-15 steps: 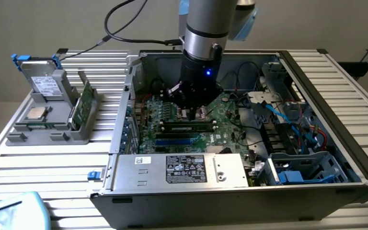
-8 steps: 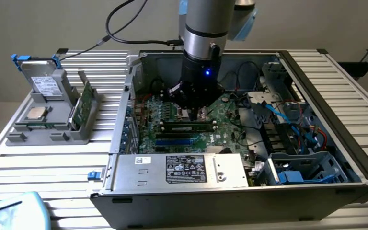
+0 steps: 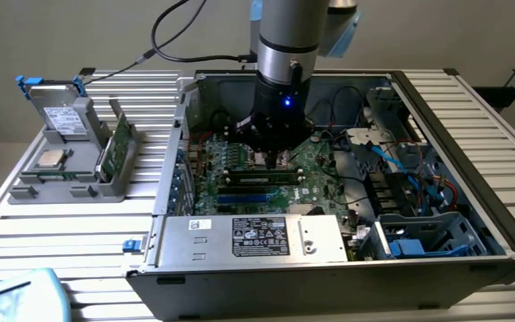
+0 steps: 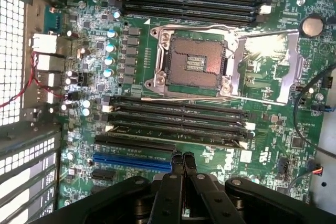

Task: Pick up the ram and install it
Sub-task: 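Press down the ram until it locks into place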

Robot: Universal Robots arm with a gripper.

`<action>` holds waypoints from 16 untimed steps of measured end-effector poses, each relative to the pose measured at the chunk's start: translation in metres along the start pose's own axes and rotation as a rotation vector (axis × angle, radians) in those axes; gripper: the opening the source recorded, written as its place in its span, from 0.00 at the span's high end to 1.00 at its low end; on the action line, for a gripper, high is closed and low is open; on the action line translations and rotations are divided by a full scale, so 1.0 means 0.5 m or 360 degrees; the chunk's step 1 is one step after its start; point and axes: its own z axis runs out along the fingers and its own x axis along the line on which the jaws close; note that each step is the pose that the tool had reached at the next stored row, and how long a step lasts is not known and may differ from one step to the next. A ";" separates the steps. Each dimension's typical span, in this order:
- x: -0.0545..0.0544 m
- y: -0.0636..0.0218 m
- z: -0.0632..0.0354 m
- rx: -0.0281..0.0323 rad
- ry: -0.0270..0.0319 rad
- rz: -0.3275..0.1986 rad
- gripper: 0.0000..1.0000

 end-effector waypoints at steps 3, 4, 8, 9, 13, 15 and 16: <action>0.000 0.000 0.001 -0.00038 0.00011 0.0077 0.89; 0.000 0.000 0.001 -0.00048 0.00014 0.0101 0.89; 0.000 0.000 0.001 -0.00057 0.00018 0.0118 0.89; 0.000 0.000 0.001 -0.00057 0.00018 0.0118 0.89; 0.000 0.000 0.001 -0.00058 0.00018 0.0118 0.89; 0.000 0.000 0.001 -0.00057 0.00018 0.0118 0.89; 0.000 0.000 0.001 -0.00058 0.00017 0.0118 0.89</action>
